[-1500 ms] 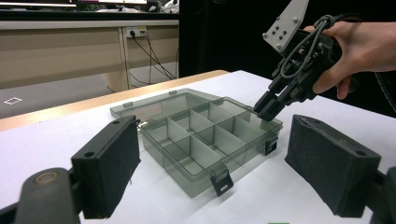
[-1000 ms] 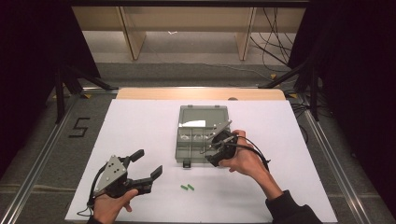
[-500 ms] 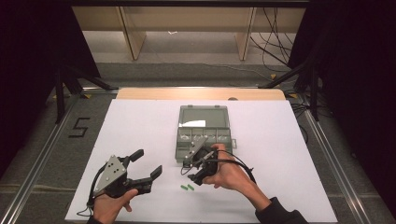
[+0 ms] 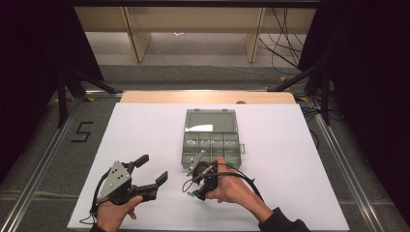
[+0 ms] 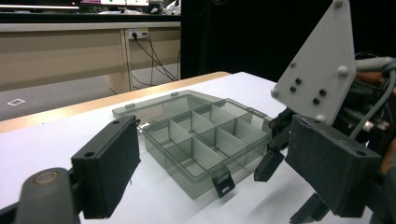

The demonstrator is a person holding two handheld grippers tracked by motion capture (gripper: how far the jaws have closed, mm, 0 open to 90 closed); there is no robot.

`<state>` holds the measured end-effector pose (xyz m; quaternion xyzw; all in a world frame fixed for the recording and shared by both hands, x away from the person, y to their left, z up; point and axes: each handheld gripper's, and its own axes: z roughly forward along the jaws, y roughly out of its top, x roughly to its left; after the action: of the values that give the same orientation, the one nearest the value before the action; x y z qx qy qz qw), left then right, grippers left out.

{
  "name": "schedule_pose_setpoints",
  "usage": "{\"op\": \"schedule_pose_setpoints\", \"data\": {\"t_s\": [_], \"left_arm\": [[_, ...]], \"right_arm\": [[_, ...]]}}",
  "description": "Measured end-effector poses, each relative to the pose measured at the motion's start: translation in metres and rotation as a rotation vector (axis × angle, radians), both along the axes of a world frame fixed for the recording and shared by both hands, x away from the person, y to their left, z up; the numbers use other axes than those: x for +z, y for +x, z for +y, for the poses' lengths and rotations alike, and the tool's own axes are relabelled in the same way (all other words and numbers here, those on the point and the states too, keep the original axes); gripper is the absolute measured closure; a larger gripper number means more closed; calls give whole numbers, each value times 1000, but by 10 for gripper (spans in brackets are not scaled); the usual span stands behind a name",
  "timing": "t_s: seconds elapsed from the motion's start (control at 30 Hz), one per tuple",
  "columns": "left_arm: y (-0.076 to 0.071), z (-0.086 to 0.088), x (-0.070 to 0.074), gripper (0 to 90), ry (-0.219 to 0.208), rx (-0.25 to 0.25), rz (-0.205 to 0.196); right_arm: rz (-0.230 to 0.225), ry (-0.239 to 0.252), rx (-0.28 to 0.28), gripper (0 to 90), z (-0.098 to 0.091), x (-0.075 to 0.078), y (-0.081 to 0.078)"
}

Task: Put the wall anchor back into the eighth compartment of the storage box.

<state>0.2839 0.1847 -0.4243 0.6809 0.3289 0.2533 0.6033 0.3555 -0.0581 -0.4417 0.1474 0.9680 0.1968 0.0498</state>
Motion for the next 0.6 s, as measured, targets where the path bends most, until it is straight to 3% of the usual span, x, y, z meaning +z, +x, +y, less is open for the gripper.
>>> {"op": "schedule_pose_setpoints", "data": {"t_s": [0.17, 0.5, 0.6], "left_arm": [[0, 0, 0, 165, -3, 2, 2], [0, 0, 0, 165, -3, 1, 0], [0, 0, 0, 165, -2, 1, 0]], "right_arm": [[32, -35, 16, 463, 4, -6, -2], [52, -82, 4, 589, 6, -16, 0], [62, -73, 7, 610, 6, -17, -1]]}}
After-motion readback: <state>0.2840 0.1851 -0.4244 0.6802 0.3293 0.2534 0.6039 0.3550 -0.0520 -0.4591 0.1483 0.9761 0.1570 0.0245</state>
